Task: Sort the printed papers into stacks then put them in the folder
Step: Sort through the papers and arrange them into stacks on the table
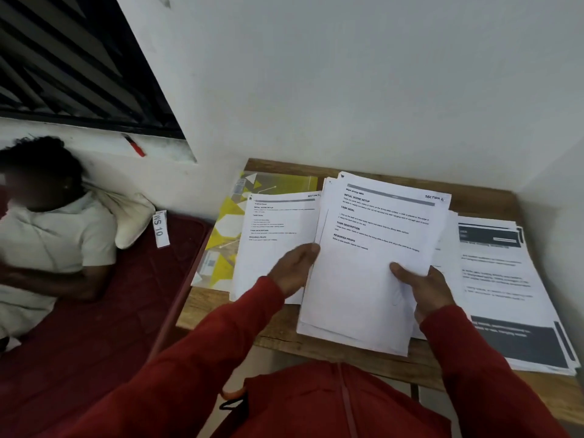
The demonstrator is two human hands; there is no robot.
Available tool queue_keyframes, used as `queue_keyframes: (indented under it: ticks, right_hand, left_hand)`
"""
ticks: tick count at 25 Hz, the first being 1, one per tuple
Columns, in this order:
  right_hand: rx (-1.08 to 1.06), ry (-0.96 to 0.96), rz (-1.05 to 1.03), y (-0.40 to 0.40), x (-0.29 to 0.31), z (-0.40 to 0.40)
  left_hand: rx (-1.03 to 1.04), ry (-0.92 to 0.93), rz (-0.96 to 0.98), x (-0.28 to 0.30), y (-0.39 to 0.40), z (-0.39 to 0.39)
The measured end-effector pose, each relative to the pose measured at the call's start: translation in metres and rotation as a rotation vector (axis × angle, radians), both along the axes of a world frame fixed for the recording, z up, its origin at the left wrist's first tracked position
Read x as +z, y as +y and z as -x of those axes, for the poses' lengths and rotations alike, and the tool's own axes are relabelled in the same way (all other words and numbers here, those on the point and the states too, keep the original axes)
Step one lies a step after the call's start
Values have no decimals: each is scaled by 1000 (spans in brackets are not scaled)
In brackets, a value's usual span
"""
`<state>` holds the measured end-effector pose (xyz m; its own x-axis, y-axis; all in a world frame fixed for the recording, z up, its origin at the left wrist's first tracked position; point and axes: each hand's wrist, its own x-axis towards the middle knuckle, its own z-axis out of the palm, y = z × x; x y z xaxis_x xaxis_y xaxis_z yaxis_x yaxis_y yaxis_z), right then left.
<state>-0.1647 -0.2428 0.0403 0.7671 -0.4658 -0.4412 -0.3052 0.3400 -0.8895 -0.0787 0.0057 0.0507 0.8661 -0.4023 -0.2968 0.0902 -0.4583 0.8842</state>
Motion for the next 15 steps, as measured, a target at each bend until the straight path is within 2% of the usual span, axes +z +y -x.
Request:
queue_keyframes:
  ticks: [6, 9, 11, 13, 15]
  right_hand:
    - [31, -49, 20, 5, -1, -5]
    - [-34, -40, 30, -11, -3, -1]
    - [-90, -53, -28, -28, -5, 5]
    - [-123, -46, -75, -44, -7, 14]
    - [-152, -55, -120, -55, -4, 20]
  left_hand:
    - [298, 51, 87, 4, 12, -18]
    - [393, -27, 114, 1, 31, -29]
    - [437, -12, 121, -4, 44, -41]
    - [441, 10, 91, -11, 54, -52]
    - [477, -8, -19, -19, 62, -59]
